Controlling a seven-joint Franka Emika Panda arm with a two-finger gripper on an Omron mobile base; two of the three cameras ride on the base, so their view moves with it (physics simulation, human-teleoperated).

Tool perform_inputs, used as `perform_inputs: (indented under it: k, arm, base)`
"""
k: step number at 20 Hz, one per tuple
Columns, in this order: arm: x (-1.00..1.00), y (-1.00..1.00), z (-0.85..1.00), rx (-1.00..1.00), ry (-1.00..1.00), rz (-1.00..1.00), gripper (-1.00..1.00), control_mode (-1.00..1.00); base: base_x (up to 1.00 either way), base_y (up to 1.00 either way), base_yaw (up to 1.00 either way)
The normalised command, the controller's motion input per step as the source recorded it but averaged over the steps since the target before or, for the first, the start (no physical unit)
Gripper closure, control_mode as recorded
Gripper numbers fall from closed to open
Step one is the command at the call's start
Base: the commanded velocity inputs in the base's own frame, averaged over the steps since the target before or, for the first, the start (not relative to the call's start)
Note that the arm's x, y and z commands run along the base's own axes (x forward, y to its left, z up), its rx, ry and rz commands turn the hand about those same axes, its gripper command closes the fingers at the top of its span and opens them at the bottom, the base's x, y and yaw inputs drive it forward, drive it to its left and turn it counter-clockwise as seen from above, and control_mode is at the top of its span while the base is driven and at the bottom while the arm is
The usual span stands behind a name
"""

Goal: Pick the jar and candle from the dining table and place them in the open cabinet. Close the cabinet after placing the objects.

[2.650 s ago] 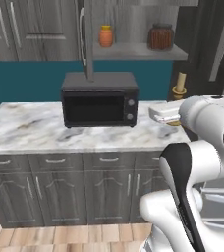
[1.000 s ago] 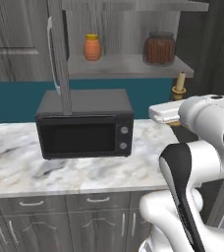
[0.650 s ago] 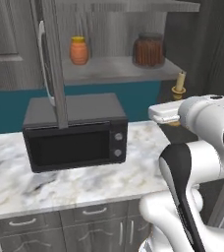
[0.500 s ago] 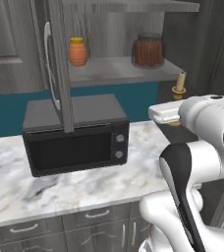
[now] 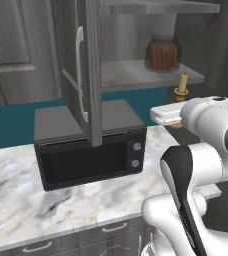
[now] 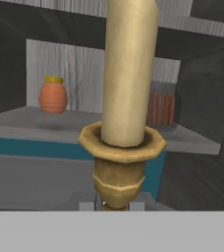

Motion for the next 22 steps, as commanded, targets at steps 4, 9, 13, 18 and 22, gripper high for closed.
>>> perform_inputs:
  k: [4, 9, 13, 18, 22]
  arm:
    - [0.00, 0.00, 0.00, 0.00, 0.00, 0.00, 1.00, 1.00]
    - [0.00, 0.00, 0.00, 0.00, 0.00, 0.00, 1.00, 1.00]
    - [0.00, 0.00, 0.00, 0.00, 0.00, 0.00, 1.00, 1.00]
    - [0.00, 0.00, 0.00, 0.00, 0.00, 0.00, 1.00, 1.00]
    - [-0.15, 0.00, 0.00, 0.00, -0.03, 0.01, 1.00, -1.00]
  base:
    - [0.63, 0.25, 0.00]
    - [0.44, 0.00, 0.00]
    - [0.06, 0.00, 0.00]
    - [0.00, 0.00, 0.00]
    - [0.00, 0.00, 0.00]
